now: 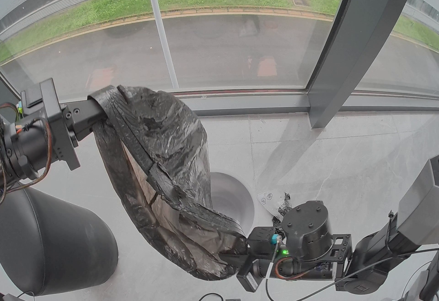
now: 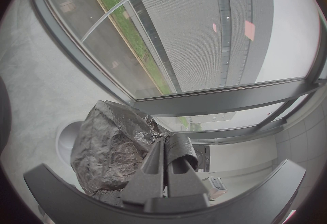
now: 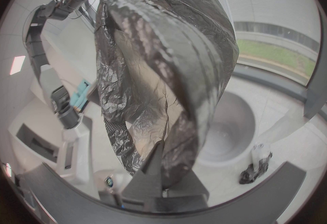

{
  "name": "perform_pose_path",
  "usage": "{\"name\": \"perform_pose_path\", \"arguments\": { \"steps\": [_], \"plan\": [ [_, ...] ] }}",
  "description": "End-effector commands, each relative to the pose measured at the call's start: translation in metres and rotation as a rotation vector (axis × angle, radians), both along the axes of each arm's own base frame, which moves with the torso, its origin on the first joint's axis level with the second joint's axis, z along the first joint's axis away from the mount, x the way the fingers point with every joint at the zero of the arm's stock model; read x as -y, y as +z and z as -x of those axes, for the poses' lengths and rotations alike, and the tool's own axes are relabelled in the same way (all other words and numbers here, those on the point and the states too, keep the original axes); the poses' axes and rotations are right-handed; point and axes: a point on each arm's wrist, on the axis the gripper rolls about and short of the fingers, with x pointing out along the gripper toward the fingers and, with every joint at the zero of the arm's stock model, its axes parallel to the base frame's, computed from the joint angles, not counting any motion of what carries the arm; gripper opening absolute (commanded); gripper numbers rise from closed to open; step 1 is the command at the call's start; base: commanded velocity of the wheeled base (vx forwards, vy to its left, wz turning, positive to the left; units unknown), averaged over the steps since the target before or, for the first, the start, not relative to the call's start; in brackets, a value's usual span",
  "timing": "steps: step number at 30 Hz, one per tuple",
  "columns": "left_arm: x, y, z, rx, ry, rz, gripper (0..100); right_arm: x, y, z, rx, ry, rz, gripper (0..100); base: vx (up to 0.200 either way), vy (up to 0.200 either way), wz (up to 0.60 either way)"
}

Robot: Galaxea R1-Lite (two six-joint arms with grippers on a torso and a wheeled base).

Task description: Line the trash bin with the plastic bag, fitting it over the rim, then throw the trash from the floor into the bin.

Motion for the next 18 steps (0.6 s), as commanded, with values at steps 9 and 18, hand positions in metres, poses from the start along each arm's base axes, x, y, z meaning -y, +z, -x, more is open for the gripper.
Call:
{"name": "perform_pose_path", "arguments": {
  "steps": [9,18],
  "plan": [
    [0.006,-0.072,-0.031,-0.189,0.029,-0.080,0,0.041,-0.023,0.020,-0.267,0.177,0.083,0,0.000,0.000,0.00],
    [0.016,-0.109,-0.055,-0.250,0.028,-0.103,0,0.045,-0.041,0.025,-0.305,0.198,0.148,0,0.000,0.000,0.00]
  ]
}}
